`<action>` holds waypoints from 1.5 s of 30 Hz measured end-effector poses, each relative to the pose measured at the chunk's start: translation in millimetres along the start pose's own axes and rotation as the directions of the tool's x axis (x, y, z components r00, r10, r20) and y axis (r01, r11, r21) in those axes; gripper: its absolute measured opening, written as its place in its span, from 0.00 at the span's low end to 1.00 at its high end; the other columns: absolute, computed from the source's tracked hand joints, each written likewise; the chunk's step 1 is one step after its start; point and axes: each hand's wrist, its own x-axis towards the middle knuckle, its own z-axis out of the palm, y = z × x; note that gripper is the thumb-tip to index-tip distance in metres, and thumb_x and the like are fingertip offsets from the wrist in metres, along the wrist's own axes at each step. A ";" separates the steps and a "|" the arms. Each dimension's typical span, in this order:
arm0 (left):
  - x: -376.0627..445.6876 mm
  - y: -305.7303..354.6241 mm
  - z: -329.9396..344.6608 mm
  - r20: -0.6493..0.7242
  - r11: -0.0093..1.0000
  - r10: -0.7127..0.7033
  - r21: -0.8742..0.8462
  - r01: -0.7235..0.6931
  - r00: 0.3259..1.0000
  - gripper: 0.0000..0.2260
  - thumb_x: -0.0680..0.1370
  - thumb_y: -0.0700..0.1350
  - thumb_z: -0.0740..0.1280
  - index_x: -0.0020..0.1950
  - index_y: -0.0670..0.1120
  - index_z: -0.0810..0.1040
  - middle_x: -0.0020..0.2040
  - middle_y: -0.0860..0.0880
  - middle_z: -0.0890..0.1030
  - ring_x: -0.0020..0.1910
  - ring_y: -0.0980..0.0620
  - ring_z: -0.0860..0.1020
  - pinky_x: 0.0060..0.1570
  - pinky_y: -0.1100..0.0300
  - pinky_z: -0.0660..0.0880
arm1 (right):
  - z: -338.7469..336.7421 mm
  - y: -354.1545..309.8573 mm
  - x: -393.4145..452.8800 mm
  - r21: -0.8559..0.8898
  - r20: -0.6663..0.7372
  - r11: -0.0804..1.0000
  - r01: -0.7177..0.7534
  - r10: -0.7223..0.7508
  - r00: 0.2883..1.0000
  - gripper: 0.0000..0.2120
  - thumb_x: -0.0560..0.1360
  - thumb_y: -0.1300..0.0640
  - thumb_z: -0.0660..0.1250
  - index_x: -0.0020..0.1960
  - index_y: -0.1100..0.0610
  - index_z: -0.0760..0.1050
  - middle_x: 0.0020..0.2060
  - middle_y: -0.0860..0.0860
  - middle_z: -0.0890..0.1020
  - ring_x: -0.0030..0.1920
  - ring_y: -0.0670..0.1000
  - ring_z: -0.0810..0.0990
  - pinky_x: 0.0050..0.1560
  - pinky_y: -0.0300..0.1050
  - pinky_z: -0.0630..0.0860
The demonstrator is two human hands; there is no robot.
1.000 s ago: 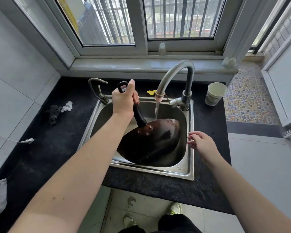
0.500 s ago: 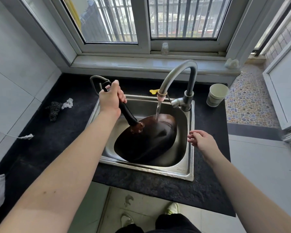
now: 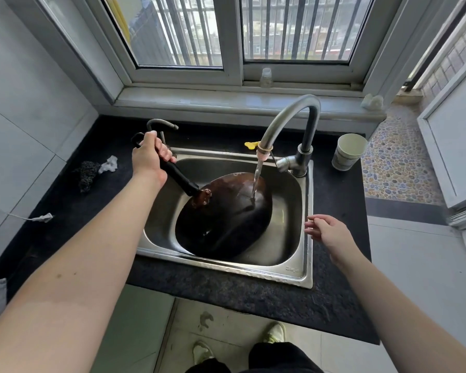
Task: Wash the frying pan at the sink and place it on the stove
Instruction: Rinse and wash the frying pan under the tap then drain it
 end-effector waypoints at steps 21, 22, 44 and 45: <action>-28.4 -12.6 44.3 0.252 0.996 0.029 0.076 -0.050 0.967 0.19 0.76 0.43 0.63 0.25 0.48 0.64 0.21 0.50 0.63 0.21 0.51 0.62 0.28 0.60 0.66 | 18.1 -9.6 11.8 -0.026 0.044 1.000 -0.002 0.003 0.999 0.12 0.79 0.61 0.58 0.46 0.54 0.79 0.40 0.53 0.84 0.37 0.48 0.82 0.40 0.41 0.76; -29.4 -13.5 46.9 0.259 0.995 0.030 0.086 -0.054 0.965 0.19 0.76 0.44 0.63 0.25 0.48 0.64 0.21 0.50 0.63 0.21 0.51 0.62 0.28 0.60 0.66 | 18.4 -10.2 12.1 -0.025 0.044 1.000 -0.001 0.002 0.999 0.12 0.79 0.61 0.58 0.46 0.54 0.80 0.40 0.53 0.84 0.37 0.49 0.82 0.40 0.41 0.76; -36.1 -14.2 68.9 0.144 0.987 0.068 0.132 -0.088 0.987 0.16 0.72 0.44 0.66 0.25 0.48 0.67 0.22 0.50 0.66 0.22 0.51 0.64 0.27 0.60 0.67 | 10.7 -8.9 -1.2 -0.033 0.079 0.999 -0.002 0.005 0.997 0.12 0.80 0.62 0.57 0.47 0.56 0.79 0.40 0.52 0.83 0.37 0.49 0.81 0.41 0.41 0.76; -34.1 -13.0 64.7 0.115 0.989 0.076 0.120 -0.090 0.990 0.16 0.72 0.44 0.66 0.25 0.48 0.67 0.22 0.50 0.66 0.22 0.51 0.65 0.27 0.60 0.68 | 10.4 -7.9 -2.8 -0.037 0.081 0.999 -0.006 0.009 0.997 0.12 0.80 0.62 0.57 0.48 0.56 0.79 0.40 0.52 0.83 0.37 0.49 0.81 0.41 0.41 0.75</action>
